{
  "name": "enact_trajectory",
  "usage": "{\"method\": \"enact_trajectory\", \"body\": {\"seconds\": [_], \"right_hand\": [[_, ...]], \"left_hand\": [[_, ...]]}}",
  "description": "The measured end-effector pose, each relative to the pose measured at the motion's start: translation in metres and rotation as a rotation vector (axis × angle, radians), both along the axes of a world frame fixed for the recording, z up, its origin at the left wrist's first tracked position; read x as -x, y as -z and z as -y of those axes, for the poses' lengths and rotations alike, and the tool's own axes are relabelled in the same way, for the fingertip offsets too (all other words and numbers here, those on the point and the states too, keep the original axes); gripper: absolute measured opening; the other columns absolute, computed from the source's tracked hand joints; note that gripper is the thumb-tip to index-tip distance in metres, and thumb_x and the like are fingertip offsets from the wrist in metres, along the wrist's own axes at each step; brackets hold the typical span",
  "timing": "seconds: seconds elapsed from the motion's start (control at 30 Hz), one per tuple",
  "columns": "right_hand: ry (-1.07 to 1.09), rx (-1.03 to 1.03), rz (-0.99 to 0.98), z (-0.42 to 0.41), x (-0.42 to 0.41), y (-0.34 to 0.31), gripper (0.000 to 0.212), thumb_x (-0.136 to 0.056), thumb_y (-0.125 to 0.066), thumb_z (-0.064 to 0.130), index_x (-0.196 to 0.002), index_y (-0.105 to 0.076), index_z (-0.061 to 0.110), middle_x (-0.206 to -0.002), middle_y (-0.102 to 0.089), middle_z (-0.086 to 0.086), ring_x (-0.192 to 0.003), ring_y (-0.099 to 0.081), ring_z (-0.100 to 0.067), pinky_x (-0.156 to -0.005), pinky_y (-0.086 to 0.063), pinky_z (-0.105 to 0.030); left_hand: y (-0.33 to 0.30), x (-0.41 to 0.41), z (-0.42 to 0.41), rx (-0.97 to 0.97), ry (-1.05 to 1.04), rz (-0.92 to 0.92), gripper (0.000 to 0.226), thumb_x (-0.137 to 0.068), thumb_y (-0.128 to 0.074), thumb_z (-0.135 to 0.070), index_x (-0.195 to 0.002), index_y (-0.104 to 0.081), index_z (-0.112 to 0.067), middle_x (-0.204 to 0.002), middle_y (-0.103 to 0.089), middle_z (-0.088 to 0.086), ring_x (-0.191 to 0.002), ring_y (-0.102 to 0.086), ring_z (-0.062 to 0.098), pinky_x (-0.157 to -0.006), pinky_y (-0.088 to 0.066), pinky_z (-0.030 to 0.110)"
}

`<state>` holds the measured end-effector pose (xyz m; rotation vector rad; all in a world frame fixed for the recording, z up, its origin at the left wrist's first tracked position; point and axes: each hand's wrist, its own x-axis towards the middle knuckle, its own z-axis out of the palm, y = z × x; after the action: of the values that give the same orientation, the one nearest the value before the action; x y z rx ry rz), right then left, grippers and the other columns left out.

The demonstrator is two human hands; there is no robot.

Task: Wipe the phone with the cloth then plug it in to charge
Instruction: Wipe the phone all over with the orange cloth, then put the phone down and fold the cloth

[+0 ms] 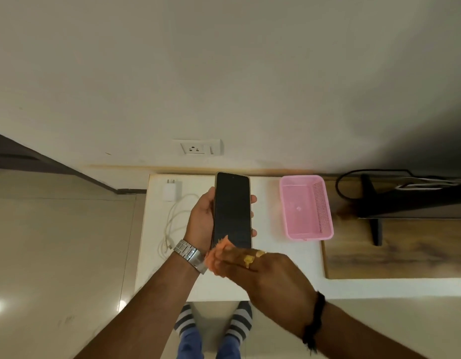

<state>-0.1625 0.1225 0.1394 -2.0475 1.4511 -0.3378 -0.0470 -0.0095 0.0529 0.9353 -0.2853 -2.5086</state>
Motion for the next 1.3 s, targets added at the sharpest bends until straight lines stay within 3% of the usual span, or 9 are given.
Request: {"method": "enact_trajectory", "body": {"seconds": [0.17,0.27,0.53,0.73,0.87,1.0,1.1,1.2,1.3], "right_hand": [[0.356,0.169,-0.064,0.069,0.039,-0.007,0.046,-0.101,-0.03,0.026,-0.133,-0.063,0.024,-0.121,-0.072,-0.003,-0.106,-0.07,-0.025,-0.087,-0.06,-0.04],[0.335,0.19,-0.216,0.08,0.035,0.02,0.04,-0.094,-0.055,0.011,-0.132,-0.064,0.022,-0.109,-0.074,-0.008,-0.091,-0.071,-0.033,-0.073,-0.06,-0.04],[0.213,0.127,0.016,-0.018,-0.016,0.072,0.056,-0.078,-0.08,0.001,-0.131,-0.066,0.013,-0.128,-0.069,-0.001,-0.109,-0.071,-0.019,-0.098,-0.053,-0.033],[0.673,-0.215,0.674,-0.017,-0.01,0.078,0.025,-0.1,-0.061,0.017,-0.119,-0.074,0.026,-0.105,-0.077,0.009,-0.094,-0.073,-0.008,-0.089,-0.059,-0.027],[1.059,-0.37,1.015,-0.002,0.021,0.11,0.024,-0.095,-0.065,0.01,-0.106,-0.079,0.026,-0.102,-0.078,-0.004,-0.098,-0.074,-0.021,-0.088,-0.06,-0.034],[1.243,-0.555,1.265,-0.004,0.043,0.158,0.03,-0.099,-0.051,-0.003,-0.124,-0.068,0.003,-0.122,-0.071,-0.015,-0.114,-0.068,-0.031,-0.097,-0.053,-0.041],[1.252,-0.605,1.401,-0.001,0.051,0.182,0.032,-0.101,-0.042,-0.004,-0.124,-0.065,0.0,-0.12,-0.071,-0.014,-0.113,-0.067,-0.032,-0.1,-0.049,-0.04],[1.228,-0.647,1.474,0.005,0.053,0.195,0.03,-0.104,-0.038,0.007,-0.104,-0.067,0.001,-0.09,-0.065,-0.01,-0.091,-0.064,-0.029,-0.099,-0.048,-0.039],[1.315,-0.699,1.583,0.01,0.051,0.202,0.039,-0.105,-0.045,0.031,-0.118,-0.064,0.0,-0.096,-0.062,-0.015,-0.088,-0.064,-0.027,-0.089,-0.051,-0.035]], "left_hand": [[0.009,0.004,-0.002,-0.051,0.035,-0.005,0.062,-0.099,-0.04,-0.064,-0.13,-0.071,-0.02,-0.126,-0.071,0.014,-0.103,-0.069,0.035,-0.085,-0.057,0.054],[0.015,0.006,0.002,-0.061,0.025,-0.015,0.066,-0.096,-0.046,-0.068,-0.135,-0.068,-0.019,-0.13,-0.069,0.016,-0.106,-0.071,0.036,-0.085,-0.059,0.052],[0.053,0.005,0.002,-0.038,0.02,0.017,0.075,-0.102,-0.028,-0.068,-0.135,-0.067,-0.012,-0.139,-0.061,0.018,-0.098,-0.065,0.031,-0.083,-0.058,0.051],[0.089,0.009,0.009,0.115,0.077,0.337,0.046,-0.101,-0.055,-0.044,-0.135,-0.063,-0.013,-0.131,-0.071,0.015,-0.111,-0.07,0.039,-0.101,-0.051,0.065],[0.117,0.022,0.013,0.263,0.139,0.704,0.018,-0.099,-0.06,-0.031,-0.115,-0.068,-0.026,-0.115,-0.075,0.013,-0.103,-0.072,0.037,-0.077,-0.063,0.05],[0.156,0.028,0.021,0.421,0.178,0.893,0.016,-0.095,-0.069,-0.024,-0.105,-0.073,-0.012,-0.103,-0.076,0.013,-0.095,-0.072,0.029,-0.083,-0.063,0.044],[0.177,0.031,0.024,0.503,0.197,1.007,0.013,-0.091,-0.074,-0.024,-0.082,-0.071,-0.015,-0.079,-0.07,0.001,-0.073,-0.063,0.016,-0.057,-0.051,0.02],[0.191,0.035,0.022,0.515,0.182,1.056,0.026,-0.09,-0.076,-0.023,-0.07,-0.06,-0.03,-0.071,-0.062,-0.01,-0.065,-0.058,0.004,-0.046,-0.041,0.012],[0.198,0.039,0.019,0.543,0.179,1.082,0.022,-0.089,-0.076,-0.022,-0.072,-0.064,-0.023,-0.07,-0.065,-0.004,-0.064,-0.061,0.012,-0.039,-0.041,0.009]]}}
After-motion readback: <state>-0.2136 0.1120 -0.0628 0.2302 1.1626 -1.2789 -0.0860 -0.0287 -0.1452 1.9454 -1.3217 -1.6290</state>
